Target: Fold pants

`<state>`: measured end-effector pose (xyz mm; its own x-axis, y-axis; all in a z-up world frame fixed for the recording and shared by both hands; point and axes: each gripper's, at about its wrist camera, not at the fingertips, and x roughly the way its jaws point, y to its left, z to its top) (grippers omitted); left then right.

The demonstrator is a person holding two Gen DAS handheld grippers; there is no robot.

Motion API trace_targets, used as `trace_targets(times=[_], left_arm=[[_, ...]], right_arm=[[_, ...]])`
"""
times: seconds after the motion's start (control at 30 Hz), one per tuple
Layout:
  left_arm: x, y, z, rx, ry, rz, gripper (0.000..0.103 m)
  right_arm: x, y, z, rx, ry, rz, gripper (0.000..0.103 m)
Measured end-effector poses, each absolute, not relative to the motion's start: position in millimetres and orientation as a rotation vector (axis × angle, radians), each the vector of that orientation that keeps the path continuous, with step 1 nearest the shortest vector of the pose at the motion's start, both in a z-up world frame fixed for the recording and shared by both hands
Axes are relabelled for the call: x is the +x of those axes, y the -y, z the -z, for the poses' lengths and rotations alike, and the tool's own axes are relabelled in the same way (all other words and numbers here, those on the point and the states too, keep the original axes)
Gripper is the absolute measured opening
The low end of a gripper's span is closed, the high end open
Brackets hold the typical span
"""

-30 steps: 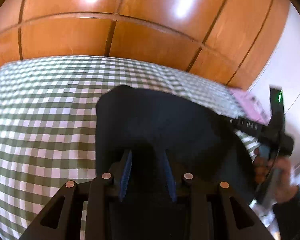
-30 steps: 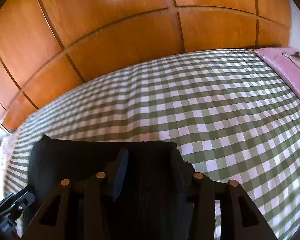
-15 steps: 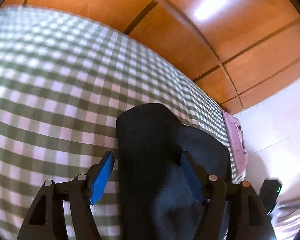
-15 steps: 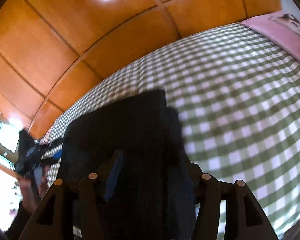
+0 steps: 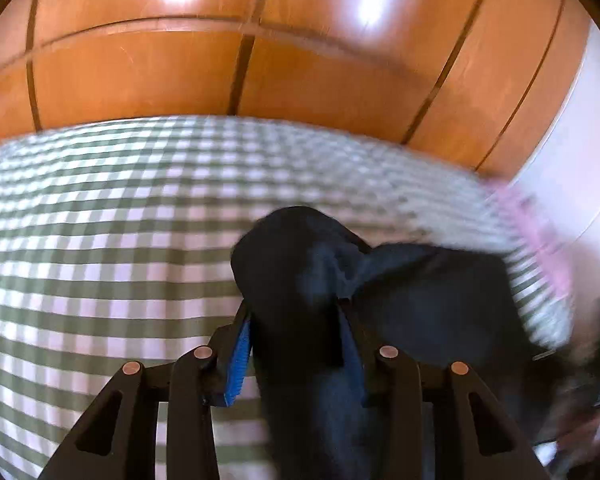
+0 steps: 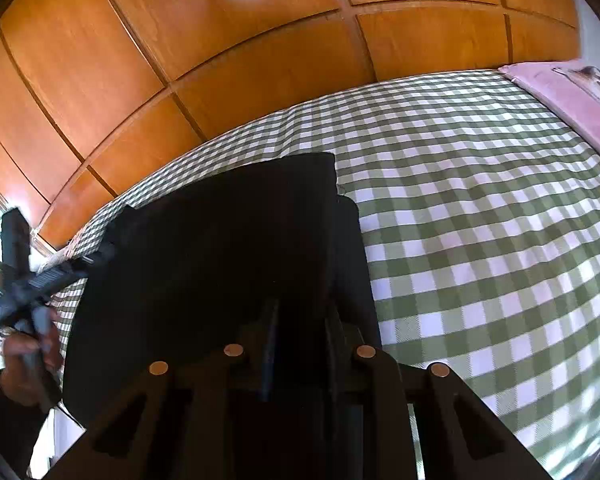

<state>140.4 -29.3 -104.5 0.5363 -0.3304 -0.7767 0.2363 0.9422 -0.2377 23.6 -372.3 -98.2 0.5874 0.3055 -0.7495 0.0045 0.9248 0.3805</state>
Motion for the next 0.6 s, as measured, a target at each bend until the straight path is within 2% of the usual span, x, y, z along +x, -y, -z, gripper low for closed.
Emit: trace_targets(times=[0.13,0.4,0.6], left_arm=[[142,31,105,-0.107,-0.958,0.317,0.047],[98,6,67,-0.13,-0.904,0.222,0.047],[63,-1,63,-0.156,-0.89,0.199,0.052]], right_arm=[[23,366,97,0.325,-0.922,-0.172,0.021],[20,372,98,0.389,-0.91,-0.175,0.026],[14,367,89,0.345,-0.918,-0.158,0.037]])
